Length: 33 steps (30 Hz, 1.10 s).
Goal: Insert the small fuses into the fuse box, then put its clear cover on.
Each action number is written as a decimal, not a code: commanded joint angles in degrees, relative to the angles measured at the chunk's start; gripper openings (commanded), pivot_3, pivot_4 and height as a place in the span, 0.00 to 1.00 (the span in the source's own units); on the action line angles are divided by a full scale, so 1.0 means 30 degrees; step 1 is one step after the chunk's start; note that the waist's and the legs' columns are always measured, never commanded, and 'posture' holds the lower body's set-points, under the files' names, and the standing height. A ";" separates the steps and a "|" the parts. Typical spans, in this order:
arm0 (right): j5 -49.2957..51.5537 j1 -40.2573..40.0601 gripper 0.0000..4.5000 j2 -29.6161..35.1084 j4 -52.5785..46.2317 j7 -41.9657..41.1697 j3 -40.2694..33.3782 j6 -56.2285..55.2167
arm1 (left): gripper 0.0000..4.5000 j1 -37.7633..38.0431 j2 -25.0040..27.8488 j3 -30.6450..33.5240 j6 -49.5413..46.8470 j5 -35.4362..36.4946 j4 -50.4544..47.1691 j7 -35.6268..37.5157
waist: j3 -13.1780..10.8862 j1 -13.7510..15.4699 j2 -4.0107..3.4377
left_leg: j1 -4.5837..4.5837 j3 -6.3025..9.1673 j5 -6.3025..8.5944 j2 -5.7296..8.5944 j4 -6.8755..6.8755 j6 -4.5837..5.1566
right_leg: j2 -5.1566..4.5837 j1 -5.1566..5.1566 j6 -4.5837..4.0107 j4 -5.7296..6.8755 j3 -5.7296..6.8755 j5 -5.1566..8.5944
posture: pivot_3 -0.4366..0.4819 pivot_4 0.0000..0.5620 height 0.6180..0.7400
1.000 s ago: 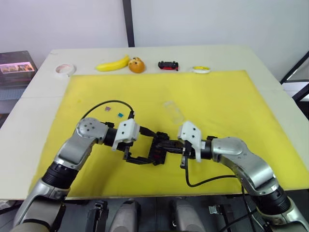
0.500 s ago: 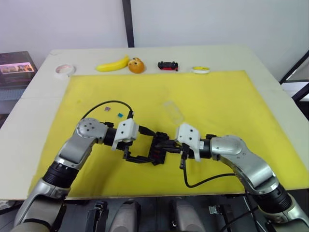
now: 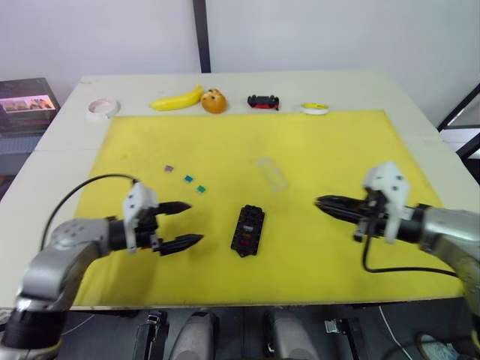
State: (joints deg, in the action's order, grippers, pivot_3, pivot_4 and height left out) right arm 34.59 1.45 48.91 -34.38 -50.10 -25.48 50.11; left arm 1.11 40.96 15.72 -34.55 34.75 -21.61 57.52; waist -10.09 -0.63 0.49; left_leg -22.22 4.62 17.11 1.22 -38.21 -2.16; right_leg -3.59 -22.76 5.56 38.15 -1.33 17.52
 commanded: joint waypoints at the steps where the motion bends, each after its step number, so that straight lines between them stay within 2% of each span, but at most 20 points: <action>1: -0.0320 -0.1337 0.64 0.0900 0.0991 -0.0896 -0.2669 -0.1187 | 1.00 0.1723 0.0131 0.3625 -0.1265 0.1506 -0.0605 -0.1498 | 0.0000 -0.0041 -0.0003 | 0.0056 -0.0007 0.0001 -0.0003 0.0006 0.0001 | -0.0002 0.0047 -0.0002 -0.0006 -0.0003 0.0001 | 0.48 0.27 1.00; 3: -0.0646 -0.2135 0.85 0.1259 0.1704 -0.1270 -0.3450 -0.1864 | 1.00 0.2806 -0.0053 0.5419 -0.2026 0.2319 -0.0376 -0.2272 | 0.0001 -0.0072 -0.0002 | 0.0088 -0.0024 0.0008 -0.0012 0.0016 0.0010 | 0.0007 0.0066 -0.0002 -0.0014 -0.0005 0.0004 | 0.48 0.27 1.00; 4: -0.0770 -0.2434 0.99 0.1349 0.1924 -0.1305 -0.3735 -0.2086 | 1.00 0.3333 -0.0165 0.6264 -0.2335 0.2719 -0.0273 -0.2548 | 0.0001 -0.0068 -0.0003 | 0.0101 -0.0026 0.0010 -0.0014 0.0019 0.0014 | 0.0007 0.0079 -0.0002 -0.0018 -0.0005 0.0004 | 0.48 0.27 1.00; 7: -0.0730 -0.2907 1.00 0.1454 0.2077 -0.1243 -0.4203 -0.2246 | 1.00 0.4511 -0.0423 0.7621 -0.2811 0.3414 -0.0382 -0.3130 | 0.0001 -0.0045 -0.0004 | 0.0148 -0.0041 0.0011 -0.0015 0.0029 0.0014 | 0.0003 0.0116 -0.0002 -0.0024 -0.0015 0.0006 | 0.48 0.27 1.00; 13: 0.0082 -0.1778 1.00 0.1244 0.1029 -0.0300 -0.2818 -0.1884 | 1.00 0.4489 -0.0686 0.6293 -0.3980 0.4778 -0.1786 -0.4174 | 0.0002 -0.0008 -0.0005 | 0.0215 -0.0055 0.0014 -0.0012 0.0031 0.0009 | -0.0012 0.0193 -0.0004 -0.0038 -0.0035 0.0008 | 0.48 0.27 1.00; 16: 0.1241 -0.0518 1.00 0.1111 0.0014 0.0259 -0.1546 -0.1164 | 1.00 0.3169 -0.1386 0.5522 -0.5997 0.6948 -0.1888 -0.6120 | 0.0003 -0.0008 -0.0008 | 0.0216 -0.0052 0.0014 -0.0017 0.0037 0.0008 | -0.0020 0.0185 -0.0005 -0.0036 -0.0053 0.0007 | 0.48 0.27 1.00; 20: 0.3461 0.1792 1.00 0.0640 -0.1824 0.1445 0.0821 0.0175 | 1.00 0.1048 -0.3128 0.4674 -0.8524 1.0787 -0.1474 -1.0015 | 0.0003 -0.0064 -0.0003 | 0.0214 -0.0047 0.0014 -0.0025 0.0036 0.0008 | -0.0015 0.0171 -0.0003 -0.0029 -0.0053 0.0006 | 0.48 0.27 1.00; 25: 0.5837 0.5269 1.00 -0.0685 -0.2917 0.3542 0.3813 0.1785 | 1.00 -0.1323 -0.5133 0.3750 -0.9370 1.4450 0.0037 -1.4784 | 0.0008 -0.0027 0.0011 | 0.0213 -0.0028 0.0011 -0.0022 0.0034 0.0001 | -0.0012 0.0165 -0.0001 -0.0020 -0.0050 0.0005 | 0.48 0.27 1.00; 33: 0.4727 0.7871 1.00 -0.1848 -0.1957 0.5061 0.7394 0.1806 | 1.00 -0.3143 -0.6761 0.1975 -0.8698 1.6717 0.1733 -1.8398 | 0.0013 -0.0011 0.0028 | 0.0171 -0.0029 0.0003 0.0010 0.0031 -0.0013 | -0.0016 0.0120 -0.0001 -0.0025 -0.0037 0.0005 | 0.48 0.27 1.00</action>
State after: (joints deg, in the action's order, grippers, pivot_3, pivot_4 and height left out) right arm 50.08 23.89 43.67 -40.17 -35.52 -4.04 56.60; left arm -7.76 21.15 22.00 -61.71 82.91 -16.49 4.03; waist -10.05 -0.66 0.57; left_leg -21.70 4.53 17.12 1.25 -38.11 -2.20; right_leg -3.63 -22.40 5.56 38.08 -1.44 17.53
